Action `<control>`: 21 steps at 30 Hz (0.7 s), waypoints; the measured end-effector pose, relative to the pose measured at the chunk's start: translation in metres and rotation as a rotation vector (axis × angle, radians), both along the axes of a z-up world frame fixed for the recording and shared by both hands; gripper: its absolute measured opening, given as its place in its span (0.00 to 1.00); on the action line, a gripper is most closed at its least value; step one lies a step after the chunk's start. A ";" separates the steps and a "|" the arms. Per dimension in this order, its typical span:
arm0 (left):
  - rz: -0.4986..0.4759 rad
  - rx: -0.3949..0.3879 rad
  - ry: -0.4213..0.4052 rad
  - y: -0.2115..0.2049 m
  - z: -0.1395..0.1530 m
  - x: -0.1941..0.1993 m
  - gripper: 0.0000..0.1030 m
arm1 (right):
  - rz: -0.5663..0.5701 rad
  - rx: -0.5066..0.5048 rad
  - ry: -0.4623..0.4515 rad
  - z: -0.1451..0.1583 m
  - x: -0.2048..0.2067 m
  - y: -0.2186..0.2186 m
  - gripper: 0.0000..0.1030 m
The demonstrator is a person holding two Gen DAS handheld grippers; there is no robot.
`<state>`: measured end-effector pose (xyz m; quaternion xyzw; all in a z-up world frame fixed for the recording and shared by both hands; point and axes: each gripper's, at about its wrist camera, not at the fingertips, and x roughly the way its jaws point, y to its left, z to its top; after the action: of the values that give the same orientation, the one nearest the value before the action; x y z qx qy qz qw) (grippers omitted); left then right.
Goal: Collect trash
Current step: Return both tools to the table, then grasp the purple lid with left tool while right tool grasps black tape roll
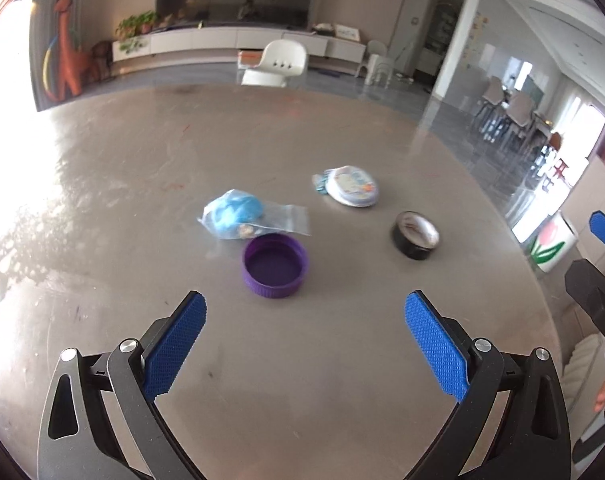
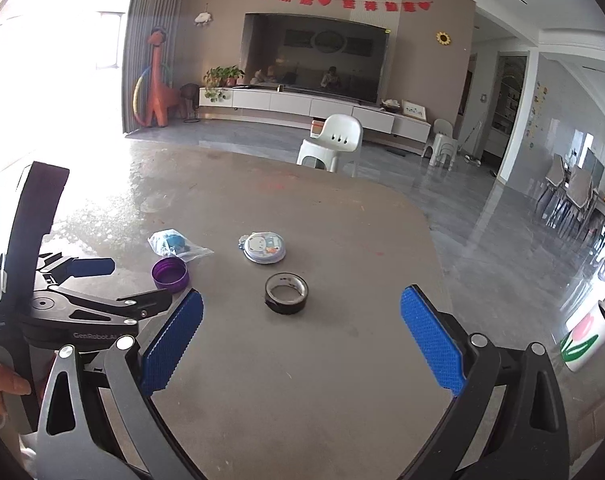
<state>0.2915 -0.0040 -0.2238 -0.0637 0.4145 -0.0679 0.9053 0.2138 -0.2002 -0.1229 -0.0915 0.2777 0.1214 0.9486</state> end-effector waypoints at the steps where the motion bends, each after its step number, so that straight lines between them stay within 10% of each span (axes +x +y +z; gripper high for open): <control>1: 0.006 -0.007 0.008 0.002 -0.003 0.004 0.95 | 0.008 -0.002 0.007 -0.003 0.006 0.005 0.96; 16: 0.013 0.059 0.071 0.003 -0.034 0.036 0.89 | 0.042 0.007 0.040 -0.024 0.038 0.020 0.96; 21: -0.014 0.099 0.040 0.000 -0.029 0.037 0.45 | 0.041 0.012 0.062 -0.027 0.042 0.016 0.96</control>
<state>0.3281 -0.0036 -0.2533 -0.0175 0.4357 -0.0525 0.8984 0.2555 -0.1846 -0.1501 -0.0878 0.3041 0.1453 0.9374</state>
